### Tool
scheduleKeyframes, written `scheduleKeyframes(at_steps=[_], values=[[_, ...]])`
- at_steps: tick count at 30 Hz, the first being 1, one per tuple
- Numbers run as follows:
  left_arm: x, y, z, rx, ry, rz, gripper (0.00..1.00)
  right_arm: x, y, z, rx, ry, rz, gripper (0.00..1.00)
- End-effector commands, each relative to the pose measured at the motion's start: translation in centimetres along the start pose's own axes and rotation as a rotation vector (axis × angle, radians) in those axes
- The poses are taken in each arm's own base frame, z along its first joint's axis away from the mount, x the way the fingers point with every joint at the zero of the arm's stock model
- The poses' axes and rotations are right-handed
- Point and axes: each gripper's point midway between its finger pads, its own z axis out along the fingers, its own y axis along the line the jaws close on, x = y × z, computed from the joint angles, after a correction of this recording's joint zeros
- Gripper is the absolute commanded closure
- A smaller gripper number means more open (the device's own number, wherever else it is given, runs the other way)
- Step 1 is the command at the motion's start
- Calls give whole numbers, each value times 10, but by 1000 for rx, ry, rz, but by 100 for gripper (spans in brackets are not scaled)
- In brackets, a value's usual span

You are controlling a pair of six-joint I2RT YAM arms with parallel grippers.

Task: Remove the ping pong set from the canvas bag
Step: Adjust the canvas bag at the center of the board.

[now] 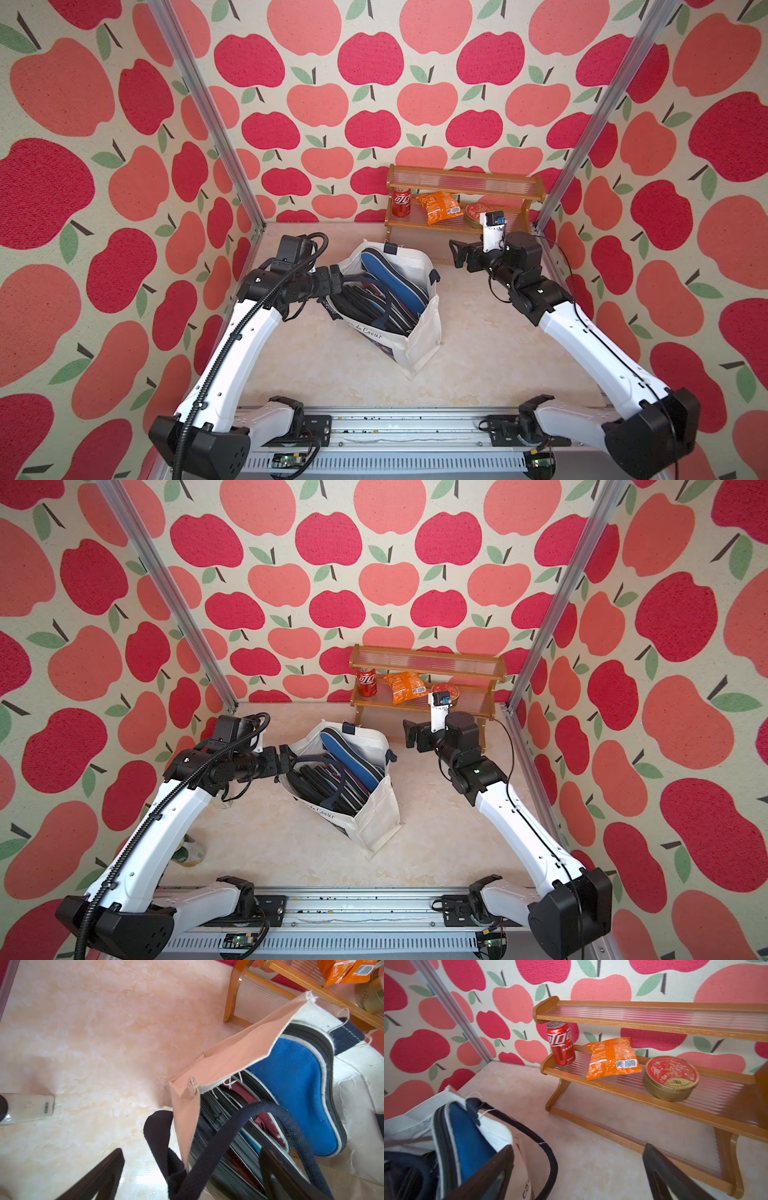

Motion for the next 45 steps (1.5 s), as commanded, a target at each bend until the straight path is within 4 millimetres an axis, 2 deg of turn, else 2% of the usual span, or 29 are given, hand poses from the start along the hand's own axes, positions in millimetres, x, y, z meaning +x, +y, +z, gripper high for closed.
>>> scheduleKeyframes(at_steps=[1, 8, 12, 15, 17, 18, 19, 20, 24, 27, 30, 33, 35, 39, 45], values=[[-3, 1, -5, -29, 3, 31, 1, 7, 40, 4, -197, 100, -93, 3], [-2, 1, -1, -46, 17, 46, 1, 51, 66, 37, -297, 354, -162, 5], [-4, -1, 1, -49, 19, 55, 1, 73, 77, 54, -313, 445, -197, 10], [-6, -3, 2, -48, 17, 60, 1, 83, 80, 65, -320, 489, -203, 31], [-9, -4, 3, -50, 17, 63, 0, 86, 82, 71, -323, 508, -198, 54], [-10, -5, 3, -48, 14, 64, 0, 86, 82, 72, -322, 510, -194, 68], [-12, -6, 4, -47, 14, 66, 1, 84, 81, 73, -315, 508, -187, 88], [-14, -7, 5, -46, 12, 68, 1, 82, 81, 73, -308, 503, -181, 100], [-27, -10, 10, -61, 3, 64, 0, 63, 65, 66, -225, 426, -109, 100], [-42, -14, 12, -73, -14, 69, 1, 46, 34, 53, -105, 317, 44, 100], [-53, -21, 20, -71, -12, 81, 1, 34, -3, 27, 35, 166, 241, 100], [-61, -28, 26, -89, -7, 112, 1, 32, -27, -6, 145, -5, 414, 100], [-66, -36, 30, -103, -8, 153, 1, 37, -31, -18, 160, -53, 494, 100], [-68, -58, 38, -135, 0, 259, 1, 50, -28, -22, 198, -23, 474, 100], [-52, -115, 51, -222, 11, 595, 1, 62, -29, -19, 243, 25, 412, 100]])
